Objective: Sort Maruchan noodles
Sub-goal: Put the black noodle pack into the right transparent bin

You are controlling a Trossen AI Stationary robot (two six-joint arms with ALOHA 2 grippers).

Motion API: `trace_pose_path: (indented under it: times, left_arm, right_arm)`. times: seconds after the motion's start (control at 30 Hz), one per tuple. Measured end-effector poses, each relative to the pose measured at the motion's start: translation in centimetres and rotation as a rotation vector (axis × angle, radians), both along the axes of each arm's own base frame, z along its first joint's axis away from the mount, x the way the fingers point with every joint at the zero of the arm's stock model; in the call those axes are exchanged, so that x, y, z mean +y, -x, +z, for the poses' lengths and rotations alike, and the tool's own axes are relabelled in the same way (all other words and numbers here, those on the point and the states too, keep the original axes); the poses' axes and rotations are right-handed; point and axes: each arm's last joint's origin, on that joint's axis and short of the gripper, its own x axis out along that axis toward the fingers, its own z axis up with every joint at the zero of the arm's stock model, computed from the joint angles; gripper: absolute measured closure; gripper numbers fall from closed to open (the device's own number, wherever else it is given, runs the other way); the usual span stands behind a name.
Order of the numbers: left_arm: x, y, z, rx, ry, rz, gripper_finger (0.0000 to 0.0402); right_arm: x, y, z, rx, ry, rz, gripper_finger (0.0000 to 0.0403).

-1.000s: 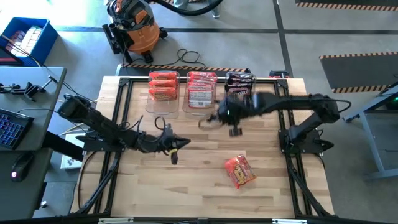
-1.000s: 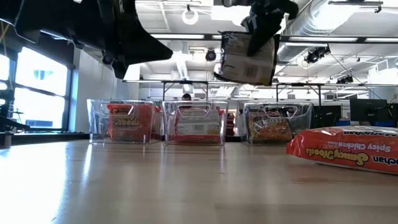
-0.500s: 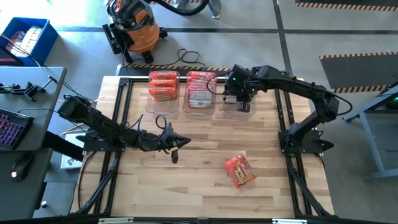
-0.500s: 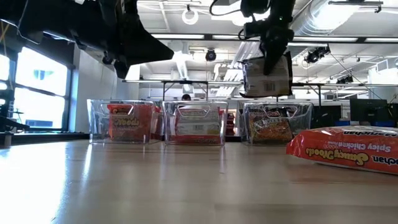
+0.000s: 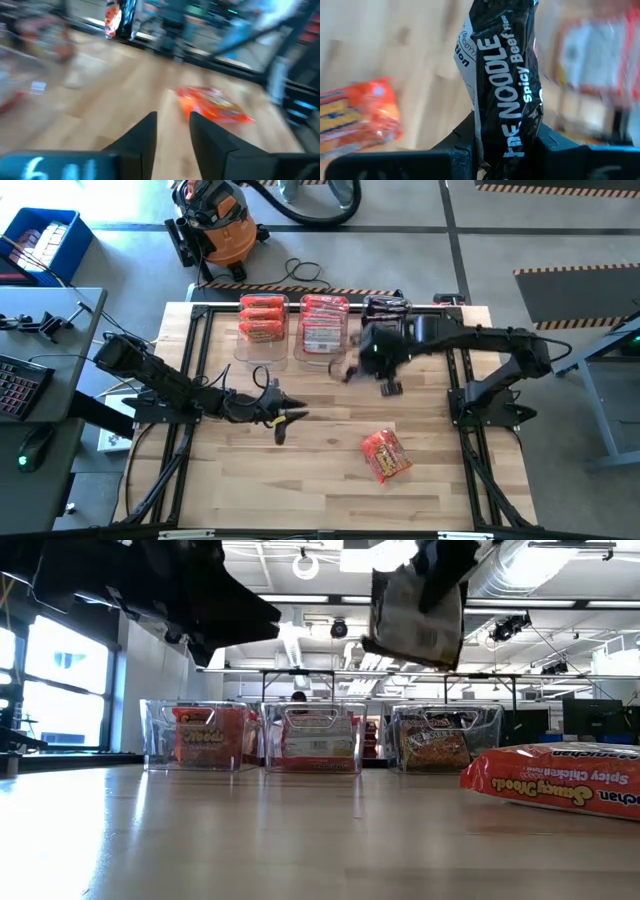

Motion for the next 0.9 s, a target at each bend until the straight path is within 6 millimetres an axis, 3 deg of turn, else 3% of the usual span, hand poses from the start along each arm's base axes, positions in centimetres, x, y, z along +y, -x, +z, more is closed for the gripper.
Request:
trace_pose_path:
  times: [0.17,0.3,0.57,0.7,0.9]
  left_arm:
    - [-0.5,-0.1,0.0,0.017,0.055,-0.231,0.028]
    - [-0.3,-0.2,0.2,-0.007,0.067,-0.26,0.0282]
    - [0.8,-0.8,0.8,-0.041,0.074,-0.213,0.0279]
    - [1.2,-1.2,1.2,-0.052,0.051,-0.225,0.0279]
    - [1.9,-1.3,1.3,-0.052,-0.007,-0.214,0.0279]
  right_arm:
    - [5.8,-0.9,0.3,-0.094,0.012,0.222,0.0323]
    - [9.8,-0.9,0.7,-0.174,0.045,0.352,0.0323]
    - [14.5,-0.4,0.7,-0.246,0.154,0.447,0.0323]
    - [16.4,-1.5,-1.7,-0.175,0.273,0.522,0.0323]
    - [18.5,-4.7,-7.4,-0.041,0.375,0.597,0.0323]
